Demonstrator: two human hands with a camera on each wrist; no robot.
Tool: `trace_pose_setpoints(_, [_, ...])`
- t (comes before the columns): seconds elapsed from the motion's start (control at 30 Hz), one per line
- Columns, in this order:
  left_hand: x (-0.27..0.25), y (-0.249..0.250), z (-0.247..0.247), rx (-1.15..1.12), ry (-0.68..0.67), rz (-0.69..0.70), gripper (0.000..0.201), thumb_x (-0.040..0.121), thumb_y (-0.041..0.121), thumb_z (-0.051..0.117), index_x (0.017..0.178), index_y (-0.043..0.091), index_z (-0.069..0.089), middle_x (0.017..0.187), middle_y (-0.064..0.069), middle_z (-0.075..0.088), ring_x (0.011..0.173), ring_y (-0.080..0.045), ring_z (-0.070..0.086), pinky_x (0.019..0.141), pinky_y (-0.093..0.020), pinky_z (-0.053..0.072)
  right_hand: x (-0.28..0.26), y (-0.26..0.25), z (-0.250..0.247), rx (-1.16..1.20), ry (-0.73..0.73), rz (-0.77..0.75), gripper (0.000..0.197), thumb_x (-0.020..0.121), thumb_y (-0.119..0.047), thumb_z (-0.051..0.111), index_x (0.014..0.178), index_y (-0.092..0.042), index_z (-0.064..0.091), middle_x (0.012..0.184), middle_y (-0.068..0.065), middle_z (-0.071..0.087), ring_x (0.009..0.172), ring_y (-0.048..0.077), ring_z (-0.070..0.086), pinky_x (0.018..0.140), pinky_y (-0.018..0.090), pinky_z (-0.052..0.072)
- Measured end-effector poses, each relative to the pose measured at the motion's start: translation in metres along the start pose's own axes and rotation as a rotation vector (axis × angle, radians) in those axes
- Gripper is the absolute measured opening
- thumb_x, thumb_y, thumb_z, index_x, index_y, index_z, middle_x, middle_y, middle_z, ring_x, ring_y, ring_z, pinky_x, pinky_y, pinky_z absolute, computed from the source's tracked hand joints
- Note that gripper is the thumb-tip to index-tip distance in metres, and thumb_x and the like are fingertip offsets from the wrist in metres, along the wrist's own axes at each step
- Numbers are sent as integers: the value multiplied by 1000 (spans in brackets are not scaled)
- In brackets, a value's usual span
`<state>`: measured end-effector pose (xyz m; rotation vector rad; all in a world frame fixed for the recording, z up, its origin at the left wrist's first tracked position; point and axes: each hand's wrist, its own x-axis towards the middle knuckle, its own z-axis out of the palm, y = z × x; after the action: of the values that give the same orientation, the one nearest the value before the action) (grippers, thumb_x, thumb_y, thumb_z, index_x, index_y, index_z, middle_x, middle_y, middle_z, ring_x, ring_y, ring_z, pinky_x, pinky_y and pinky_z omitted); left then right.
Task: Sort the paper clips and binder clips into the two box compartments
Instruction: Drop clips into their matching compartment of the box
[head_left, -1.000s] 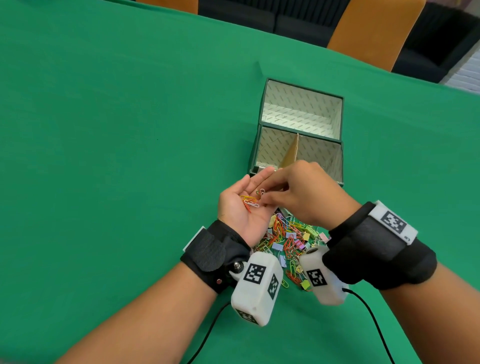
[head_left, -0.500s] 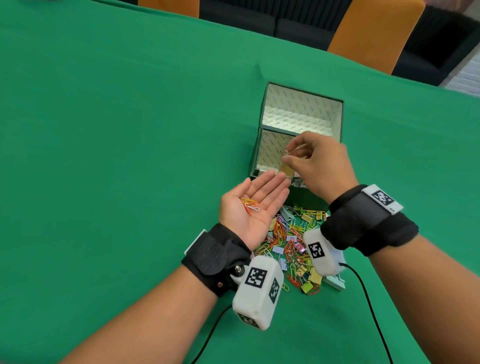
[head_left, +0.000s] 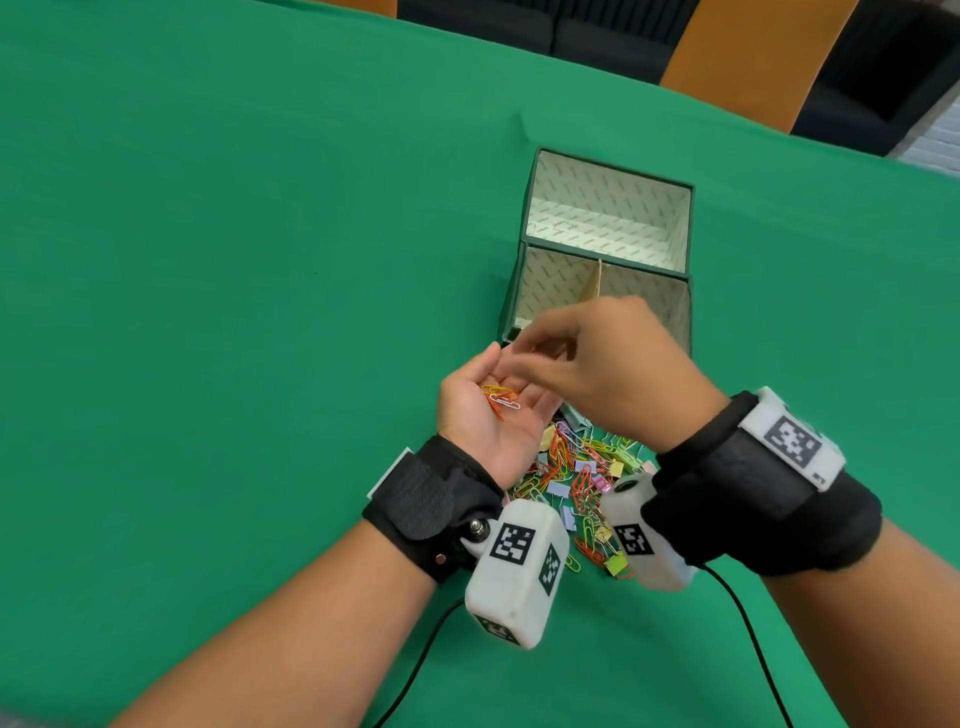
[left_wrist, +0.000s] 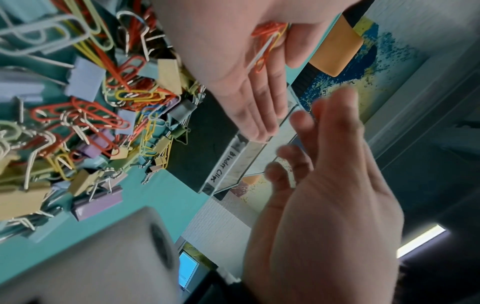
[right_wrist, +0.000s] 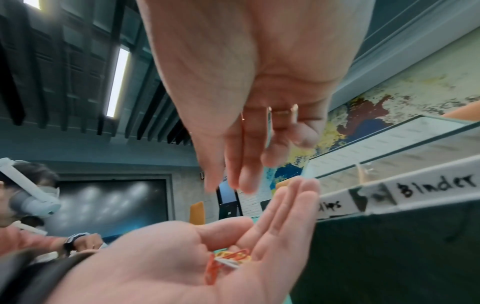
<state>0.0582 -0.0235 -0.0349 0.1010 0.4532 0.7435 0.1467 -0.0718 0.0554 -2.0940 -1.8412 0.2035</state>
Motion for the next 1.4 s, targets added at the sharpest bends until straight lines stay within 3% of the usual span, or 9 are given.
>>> trace_pose_setpoints(0.13, [4, -1, -4, 28, 12, -16, 54, 98, 25, 38, 65, 5, 75, 67, -4, 68, 67, -15, 63, 77, -26, 50, -3, -7, 16, -170, -212, 6, 24, 78, -43, 66, 101, -37, 72, 86, -8, 69, 78, 14, 65, 73, 33, 54])
trace_pose_setpoints(0.23, [3, 0, -7, 30, 25, -78, 42, 95, 30, 42, 97, 4, 75, 115, -12, 66, 113, -25, 52, 111, -38, 31, -5, -10, 26, -245, -194, -4, 21, 82, -36, 57, 98, -33, 71, 85, -1, 65, 78, 21, 64, 66, 31, 51])
trace_pose_setpoints(0.33, [3, -2, -7, 27, 11, -84, 42, 96, 30, 40, 109, 2, 68, 121, -17, 63, 121, -30, 51, 114, -43, 28, -6, -9, 26, -242, -175, -1, 23, 82, -28, 55, 97, -32, 73, 86, 0, 65, 79, 23, 64, 64, 29, 48])
trace_pose_setpoints(0.5, [0, -1, -3, 44, 2, -16, 44, 98, 26, 36, 98, -1, 71, 90, -16, 71, 82, -24, 66, 91, -36, 45, -5, -5, 19, -121, -160, 16, 15, 78, -25, 61, 83, -31, 74, 79, -6, 70, 72, 16, 65, 70, 35, 56])
trace_pose_setpoints(0.73, [-3, -2, 1, 49, -5, -2, 45, 99, 23, 37, 84, -2, 71, 87, -17, 71, 77, -26, 71, 79, -37, 55, 3, 6, 3, 121, -48, 120, 8, 81, -24, 71, 87, -26, 76, 77, -11, 72, 69, -1, 64, 68, 17, 52])
trace_pose_setpoints(0.93, [-8, 3, 5, 75, 2, -18, 44, 101, 25, 34, 115, -8, 59, 114, -28, 65, 106, -37, 65, 93, -43, 52, 30, 23, -14, 173, 310, 183, 11, 86, -27, 71, 93, -20, 75, 78, -11, 66, 69, -1, 59, 68, 15, 50])
trace_pose_setpoints(1.13, [-10, 6, 5, 147, 17, 3, 41, 99, 27, 38, 107, -1, 66, 101, -21, 70, 89, -30, 70, 82, -36, 57, 40, 34, 0, -52, -16, 244, 21, 87, -41, 67, 99, -26, 75, 97, -5, 74, 87, 11, 65, 86, 34, 55])
trace_pose_setpoints(1.3, [-15, 8, 7, 319, -58, 44, 34, 96, 24, 42, 101, 3, 68, 81, -12, 69, 71, -22, 65, 70, -29, 52, 13, 40, -15, 170, 251, 251, 16, 91, -36, 63, 93, -25, 75, 82, -13, 69, 74, 2, 60, 70, 18, 46])
trace_pose_setpoints(1.4, [-20, 11, 12, 486, -108, 59, 30, 95, 20, 44, 104, 3, 67, 77, -10, 66, 66, -21, 63, 61, -26, 52, -15, 56, -24, 394, 340, 359, 18, 88, -37, 65, 77, -25, 73, 70, -10, 71, 68, 5, 62, 71, 28, 53])
